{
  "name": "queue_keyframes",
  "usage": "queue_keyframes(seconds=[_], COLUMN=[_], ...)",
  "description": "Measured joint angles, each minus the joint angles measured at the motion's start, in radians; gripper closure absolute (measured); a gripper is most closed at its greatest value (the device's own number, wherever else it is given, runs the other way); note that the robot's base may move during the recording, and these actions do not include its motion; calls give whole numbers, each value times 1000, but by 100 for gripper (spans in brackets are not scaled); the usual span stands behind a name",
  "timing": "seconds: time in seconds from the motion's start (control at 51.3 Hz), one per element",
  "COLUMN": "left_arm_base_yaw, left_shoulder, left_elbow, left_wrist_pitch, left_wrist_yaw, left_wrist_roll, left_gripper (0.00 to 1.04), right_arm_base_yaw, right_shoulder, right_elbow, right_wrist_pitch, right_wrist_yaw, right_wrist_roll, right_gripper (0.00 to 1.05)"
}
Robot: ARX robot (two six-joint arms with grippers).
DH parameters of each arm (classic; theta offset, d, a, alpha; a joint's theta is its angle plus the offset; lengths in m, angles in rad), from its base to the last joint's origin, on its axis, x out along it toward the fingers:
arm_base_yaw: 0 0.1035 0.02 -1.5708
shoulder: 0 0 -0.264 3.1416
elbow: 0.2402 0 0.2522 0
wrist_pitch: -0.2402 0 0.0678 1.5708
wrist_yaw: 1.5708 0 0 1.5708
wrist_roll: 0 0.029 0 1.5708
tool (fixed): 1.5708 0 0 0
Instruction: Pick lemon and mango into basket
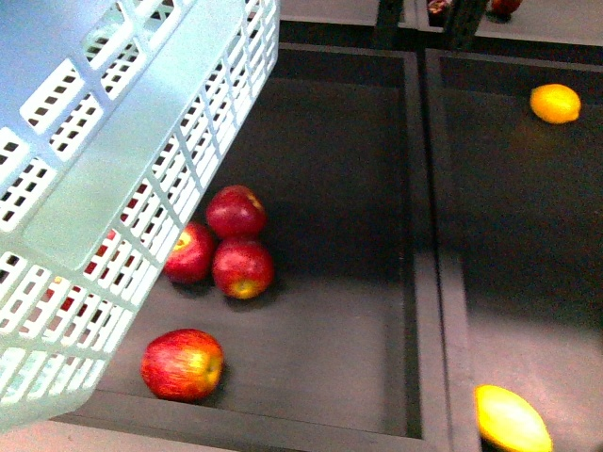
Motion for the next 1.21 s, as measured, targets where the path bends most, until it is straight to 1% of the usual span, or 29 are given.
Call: queue_keyframes(seconds=[0.156, 0.195, 0.234, 0.293, 0.312, 0.351, 0.449, 0.585, 0.722, 0.858, 1.053, 1.21], left_arm_base_yaw=[11, 11, 0, -25, -40, -66, -125, -190, -284, -364, -410, -418], left_shoulder=[0, 1, 26, 79, 111, 169, 313, 455, 616, 734, 773, 773], left_elbow=[0, 8, 59, 134, 161, 199, 292, 418, 573, 660, 674, 689], left_wrist_pitch=[0, -20, -131, -243, -254, -252, -209, -167, -157, -183, -198, -198], left_wrist_yaw=[-25, -28, -23, 0, 14, 21, 19, 57, 139, 159, 217, 218], left_wrist_roll=[4, 31, 87, 213, 282, 348, 425, 448, 449, 475, 510, 519], left_gripper=[100, 100, 100, 100, 100, 100, 100, 100, 100, 100, 100, 100], right_arm_base_yaw=[-1, -1, 0, -1, -1, -1, -1, -1, -1, -1, -1, -1], right_shoulder=[0, 0, 1, 0, 0, 0, 0, 0, 0, 0, 0, 0], right_elbow=[0, 0, 0, 0, 0, 0, 0, 0, 0, 0, 0, 0], right_wrist_pitch=[0, 0, 0, 0, 0, 0, 0, 0, 0, 0, 0, 0], right_wrist_yaw=[-8, -7, -6, -4, -4, -4, -4, 0, -1, -1, -1, -1], right_wrist_roll=[0, 0, 0, 0, 0, 0, 0, 0, 0, 0, 0, 0], right_gripper=[9, 9, 9, 9, 9, 9, 9, 9, 9, 9, 9, 9])
